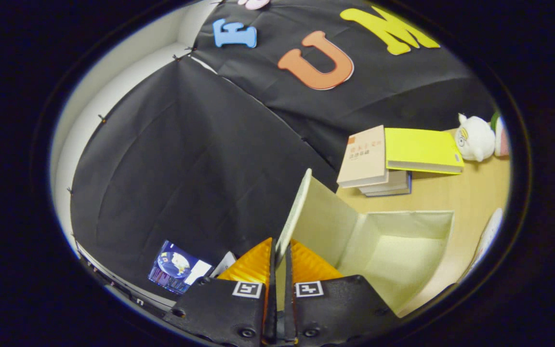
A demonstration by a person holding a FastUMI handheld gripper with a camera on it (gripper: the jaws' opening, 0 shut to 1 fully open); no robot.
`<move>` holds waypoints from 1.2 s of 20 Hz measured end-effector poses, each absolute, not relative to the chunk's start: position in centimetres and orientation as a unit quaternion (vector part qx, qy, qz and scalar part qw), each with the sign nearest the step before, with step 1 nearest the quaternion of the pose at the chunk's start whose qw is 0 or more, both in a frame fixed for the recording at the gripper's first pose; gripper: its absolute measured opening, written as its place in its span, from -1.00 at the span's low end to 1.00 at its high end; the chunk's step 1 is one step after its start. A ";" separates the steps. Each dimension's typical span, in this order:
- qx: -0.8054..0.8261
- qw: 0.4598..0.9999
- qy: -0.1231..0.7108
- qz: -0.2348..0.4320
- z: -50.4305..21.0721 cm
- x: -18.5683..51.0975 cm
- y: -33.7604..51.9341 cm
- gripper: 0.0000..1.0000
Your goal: Open the storage box then place both shoes into the box .Put the left shoe in first, then the right shoe, with the right side of both shoes facing outward in a uniform manner.
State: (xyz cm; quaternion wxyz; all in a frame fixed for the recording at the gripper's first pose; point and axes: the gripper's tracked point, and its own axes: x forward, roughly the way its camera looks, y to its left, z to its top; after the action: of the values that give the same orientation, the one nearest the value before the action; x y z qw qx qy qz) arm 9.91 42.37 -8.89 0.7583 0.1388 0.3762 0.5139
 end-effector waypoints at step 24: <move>0.036 0.857 0.362 0.365 -12.6 18.5 28.5 1.00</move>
State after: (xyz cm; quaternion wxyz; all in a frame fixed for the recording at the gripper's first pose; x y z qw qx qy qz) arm 18.54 28.50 -12.56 0.8572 0.0355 0.3617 0.3649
